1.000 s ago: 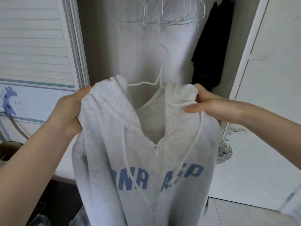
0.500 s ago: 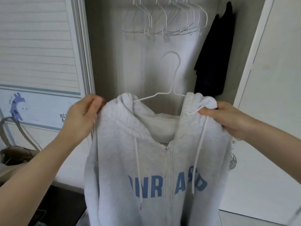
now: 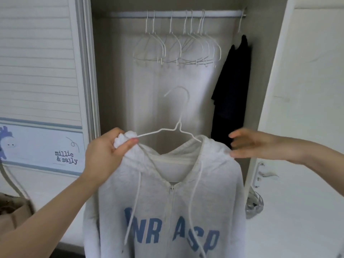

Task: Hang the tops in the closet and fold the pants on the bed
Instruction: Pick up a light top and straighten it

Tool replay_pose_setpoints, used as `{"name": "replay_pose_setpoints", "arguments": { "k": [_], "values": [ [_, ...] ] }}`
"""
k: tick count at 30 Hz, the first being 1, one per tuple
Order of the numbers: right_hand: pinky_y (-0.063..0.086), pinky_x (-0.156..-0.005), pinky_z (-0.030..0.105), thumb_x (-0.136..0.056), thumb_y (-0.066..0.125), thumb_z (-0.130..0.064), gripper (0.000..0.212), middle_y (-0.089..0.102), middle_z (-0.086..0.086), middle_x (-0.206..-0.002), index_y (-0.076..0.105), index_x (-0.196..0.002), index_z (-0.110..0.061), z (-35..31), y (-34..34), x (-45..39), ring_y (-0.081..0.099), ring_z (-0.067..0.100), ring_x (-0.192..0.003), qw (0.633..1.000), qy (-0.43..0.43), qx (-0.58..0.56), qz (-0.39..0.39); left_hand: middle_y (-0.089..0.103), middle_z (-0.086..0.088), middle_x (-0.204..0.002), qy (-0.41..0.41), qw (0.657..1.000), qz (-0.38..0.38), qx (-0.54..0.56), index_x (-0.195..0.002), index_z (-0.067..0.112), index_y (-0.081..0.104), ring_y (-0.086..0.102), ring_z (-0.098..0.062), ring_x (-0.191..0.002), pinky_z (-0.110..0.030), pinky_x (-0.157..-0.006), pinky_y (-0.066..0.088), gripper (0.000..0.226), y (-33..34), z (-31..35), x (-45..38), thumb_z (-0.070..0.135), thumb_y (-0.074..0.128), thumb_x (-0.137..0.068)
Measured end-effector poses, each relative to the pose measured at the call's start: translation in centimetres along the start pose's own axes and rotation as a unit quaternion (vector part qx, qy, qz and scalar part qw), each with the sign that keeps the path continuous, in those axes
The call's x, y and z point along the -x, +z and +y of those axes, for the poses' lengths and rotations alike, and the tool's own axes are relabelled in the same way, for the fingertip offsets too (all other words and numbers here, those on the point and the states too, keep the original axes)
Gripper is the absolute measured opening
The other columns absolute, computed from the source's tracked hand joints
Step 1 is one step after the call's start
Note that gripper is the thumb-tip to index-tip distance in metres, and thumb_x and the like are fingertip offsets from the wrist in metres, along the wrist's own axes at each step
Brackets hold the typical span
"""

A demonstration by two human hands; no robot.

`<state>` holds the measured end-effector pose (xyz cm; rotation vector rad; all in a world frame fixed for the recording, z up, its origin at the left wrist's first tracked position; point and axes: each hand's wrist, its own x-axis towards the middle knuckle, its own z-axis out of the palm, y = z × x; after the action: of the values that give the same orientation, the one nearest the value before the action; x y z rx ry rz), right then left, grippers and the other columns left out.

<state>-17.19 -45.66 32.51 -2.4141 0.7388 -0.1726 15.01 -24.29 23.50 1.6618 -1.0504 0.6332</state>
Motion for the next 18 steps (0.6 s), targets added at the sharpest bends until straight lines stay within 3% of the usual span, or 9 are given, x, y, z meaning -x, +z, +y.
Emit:
{"name": "replay_pose_setpoints", "arguments": {
  "k": [2,4,6,8,10,12,14,16,18],
  "values": [
    [0.038,-0.103,0.024,-0.066,0.063,-0.071,0.081,0.048,-0.022,-0.132,0.03,-0.138,-0.052,-1.3,1.1,-1.0,0.043,-0.005,-0.126,0.996,-0.076,0.008,0.047,0.054,0.006,-0.056,0.018,1.0,-0.017,0.012,-0.073,0.024,0.057,0.053,-0.006,-0.062,-0.014,-0.051,0.034,0.044,0.3,0.4,-0.7,0.067,0.057,-0.077],
    [0.042,-0.091,0.017,-0.083,0.057,-0.058,0.056,0.058,-0.018,-0.118,0.044,-0.134,-0.038,-1.8,2.7,-2.4,0.05,-0.011,-0.11,0.988,-0.136,0.062,0.05,0.06,0.012,-0.065,0.024,0.998,-0.04,0.035,-0.073,0.03,0.057,0.056,-0.003,-0.065,-0.014,-0.052,0.036,0.037,0.5,0.7,-1.2,0.066,0.057,-0.075],
    [0.041,-0.069,0.015,-0.093,0.056,-0.04,0.031,0.06,-0.006,-0.082,0.063,-0.1,-0.011,-1.7,3.4,-3.1,0.052,-0.002,-0.073,0.979,-0.155,0.104,0.082,0.061,0.022,-0.073,0.031,0.997,-0.041,0.051,-0.072,0.034,0.056,0.057,0.001,-0.068,-0.012,-0.053,0.038,0.029,0.4,0.8,-1.6,0.063,0.059,-0.075],
    [0.042,-0.067,0.018,-0.095,0.055,-0.033,0.024,0.059,-0.002,-0.078,0.064,-0.086,-0.012,-1.0,3.4,-2.7,0.052,0.003,-0.069,0.981,-0.146,0.087,0.093,0.06,0.024,-0.074,0.045,0.997,-0.032,0.062,-0.071,0.037,0.055,0.056,0.003,-0.067,-0.006,-0.053,0.036,0.025,0.2,0.5,-1.9,0.061,0.061,-0.075],
    [0.041,-0.07,0.02,-0.096,0.054,-0.031,0.017,0.057,-0.007,-0.08,0.063,-0.086,-0.021,-0.7,3.6,-2.0,0.052,0.007,-0.073,0.986,-0.137,0.05,0.076,0.06,0.019,-0.072,0.049,0.996,-0.038,0.066,-0.073,0.037,0.054,0.056,0.002,-0.067,-0.005,-0.054,0.037,0.024,0.1,0.5,-2.2,0.06,0.06,-0.074],
    [0.036,-0.064,0.021,-0.097,0.052,-0.031,0.025,0.046,-0.003,-0.075,0.058,-0.086,-0.011,-0.9,4.3,-1.5,0.042,0.013,-0.069,0.992,-0.115,-0.019,0.05,0.056,0.016,-0.068,0.075,0.995,-0.047,0.045,-0.079,0.037,0.051,0.056,0.0,-0.065,-0.008,-0.054,0.036,0.024,0.3,0.5,-2.7,0.06,0.057,-0.078],
    [0.032,-0.059,0.023,-0.095,0.056,-0.028,0.034,0.041,0.006,-0.077,0.05,-0.086,0.004,-1.8,5.1,-1.5,0.038,0.019,-0.068,0.981,-0.088,-0.167,0.044,0.053,0.019,-0.077,0.139,0.988,-0.061,-0.031,-0.09,0.032,0.053,0.054,-0.003,-0.063,-0.01,-0.057,0.035,0.027,0.5,0.7,-3.8,0.058,0.048,-0.091],
    [0.03,-0.054,0.028,-0.081,0.063,-0.02,0.026,0.039,0.011,-0.072,0.051,-0.08,0.004,-3.5,5.1,-1.8,0.039,0.021,-0.061,0.951,-0.056,-0.293,0.081,0.058,0.006,-0.095,0.207,0.97,-0.087,-0.092,-0.102,0.019,0.061,0.059,-0.015,-0.075,-0.026,-0.065,0.047,0.035,1.5,1.3,-5.5,0.048,0.042,-0.097],
    [0.034,-0.051,0.026,-0.082,0.062,-0.017,0.023,0.043,0.009,-0.061,0.05,-0.068,-0.003,-5.4,4.4,-2.4,0.044,0.017,-0.052,0.936,-0.041,-0.322,0.134,0.059,-0.006,-0.115,0.236,0.957,-0.12,-0.116,-0.113,0.008,0.064,0.06,-0.027,-0.095,-0.04,-0.086,0.05,0.027,3.7,2.8,-7.5,0.026,0.05,-0.099]
  ]
}}
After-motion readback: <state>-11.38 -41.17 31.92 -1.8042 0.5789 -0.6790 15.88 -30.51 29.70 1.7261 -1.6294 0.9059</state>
